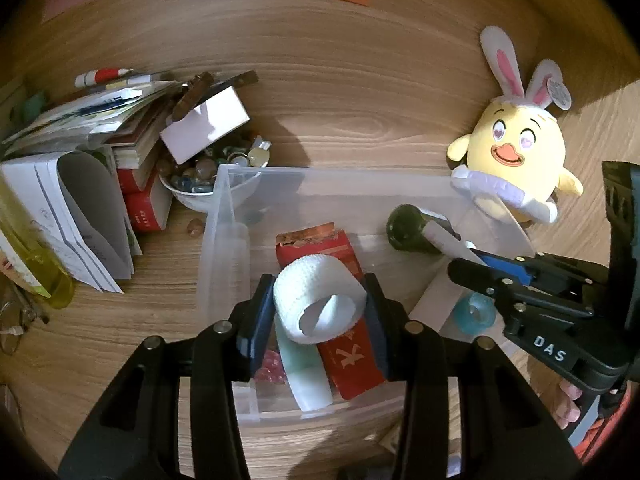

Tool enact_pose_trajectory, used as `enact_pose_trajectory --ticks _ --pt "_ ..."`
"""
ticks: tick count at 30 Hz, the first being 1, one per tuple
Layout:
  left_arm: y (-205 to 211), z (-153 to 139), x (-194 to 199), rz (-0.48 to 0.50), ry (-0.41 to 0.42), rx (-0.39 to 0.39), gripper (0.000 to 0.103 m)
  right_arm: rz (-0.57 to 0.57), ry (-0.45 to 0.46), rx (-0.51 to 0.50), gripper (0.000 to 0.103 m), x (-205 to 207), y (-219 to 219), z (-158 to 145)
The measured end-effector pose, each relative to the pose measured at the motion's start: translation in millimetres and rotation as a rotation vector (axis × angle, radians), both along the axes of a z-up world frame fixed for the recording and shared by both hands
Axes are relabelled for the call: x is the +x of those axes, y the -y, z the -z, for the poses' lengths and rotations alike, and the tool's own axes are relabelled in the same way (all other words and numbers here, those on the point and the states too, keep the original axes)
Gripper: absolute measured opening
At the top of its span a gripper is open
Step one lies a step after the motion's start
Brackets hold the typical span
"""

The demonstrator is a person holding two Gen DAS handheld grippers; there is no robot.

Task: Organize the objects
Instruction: 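Carry the tape roll and lipstick tube into the bin and open both grippers, then withdraw both grippers from the bin toward the remaining table items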

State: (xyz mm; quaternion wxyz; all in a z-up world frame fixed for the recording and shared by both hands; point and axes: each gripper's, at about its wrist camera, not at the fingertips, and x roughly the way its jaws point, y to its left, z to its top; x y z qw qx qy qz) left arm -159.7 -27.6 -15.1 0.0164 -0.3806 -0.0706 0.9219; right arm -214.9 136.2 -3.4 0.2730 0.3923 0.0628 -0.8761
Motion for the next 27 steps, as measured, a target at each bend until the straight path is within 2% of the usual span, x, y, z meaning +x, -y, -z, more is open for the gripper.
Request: enact_pose_trajectory --ticks 6,14,16,18,22,27 --pt "-3.5 -0.2 2.1 0.017 0.008 -0.001 0.043 -0.003 0.010 0.016 0.014 -2.3 2.6 3.7" --pt "-10.8 -8.7 8.7 0.033 -0.010 -0.017 0.056 0.001 0.005 0.043 0.014 -0.6 5.3 4.0" --pt "-11.1 -13.1 12.0 0.031 -0.020 -0.017 0.062 0.002 0.002 0.046 0.014 0.6 5.1 1.8" --pt "-11.5 -17.6 16.1 0.024 -0.033 -0.022 0.066 0.001 -0.003 0.042 0.018 2.7 3.8 -1.9" --pt "-13.2 -27.3 25.9 0.005 -0.060 -0.044 0.079 0.007 -0.027 0.020 0.036 8.9 -1.5 -12.8" --pt "-16.9 -37.4 39.6 -0.002 -0.091 -0.068 0.092 0.016 -0.074 0.003 0.051 23.3 -8.3 -29.4"
